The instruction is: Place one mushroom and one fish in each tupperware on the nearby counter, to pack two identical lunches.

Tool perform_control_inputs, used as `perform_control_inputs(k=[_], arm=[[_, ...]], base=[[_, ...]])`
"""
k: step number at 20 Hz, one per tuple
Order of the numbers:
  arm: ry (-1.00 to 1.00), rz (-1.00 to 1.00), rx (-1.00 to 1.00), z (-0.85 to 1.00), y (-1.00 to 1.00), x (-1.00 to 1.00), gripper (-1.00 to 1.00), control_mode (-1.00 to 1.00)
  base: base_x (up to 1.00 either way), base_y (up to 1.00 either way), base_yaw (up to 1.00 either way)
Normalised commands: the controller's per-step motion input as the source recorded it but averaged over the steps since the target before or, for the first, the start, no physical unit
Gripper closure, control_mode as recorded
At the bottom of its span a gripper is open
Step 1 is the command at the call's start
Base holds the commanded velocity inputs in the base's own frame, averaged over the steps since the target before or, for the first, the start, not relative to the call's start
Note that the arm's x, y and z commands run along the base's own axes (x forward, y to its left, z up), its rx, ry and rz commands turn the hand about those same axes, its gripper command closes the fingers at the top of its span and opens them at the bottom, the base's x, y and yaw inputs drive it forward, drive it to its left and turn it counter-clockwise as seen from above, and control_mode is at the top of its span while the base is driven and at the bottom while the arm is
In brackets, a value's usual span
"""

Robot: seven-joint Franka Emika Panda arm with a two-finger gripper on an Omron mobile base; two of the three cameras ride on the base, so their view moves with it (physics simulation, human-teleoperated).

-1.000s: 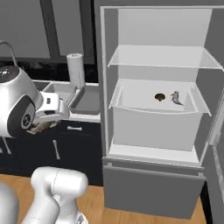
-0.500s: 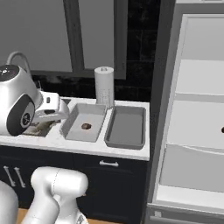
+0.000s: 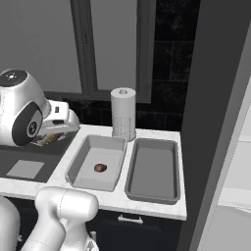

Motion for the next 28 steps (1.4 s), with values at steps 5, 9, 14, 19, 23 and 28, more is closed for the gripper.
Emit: perform_control_inputs(k=[5, 9, 14, 19, 23, 28], arm=[[0.05, 0.00, -0.02, -0.68, -0.01, 0.60, 1.00, -1.00], [0.02, 0.00, -0.03, -0.79, 0.00, 0.54, 1.00, -1.00], [0.02, 0.00, -0.02, -0.81, 0.00, 0.35, 1.00, -1.00], [0.08, 0.00, 0.00, -0.66, 0.00, 0.38, 1.00, -1.00], [0.08, 0.00, 0.00, -0.36, 0.00, 0.41, 1.00, -1.00], [0.04, 0.00, 0.00, -0.27, -0.03, 0.41, 1.00, -1.00]], base=[[0.00, 0.00, 0.00], [0.00, 0.00, 0.00], [0.00, 0.00, 0.00], [0.00, 0.00, 0.00], [0.00, 0.00, 0.00], [0.00, 0.00, 0.00]])
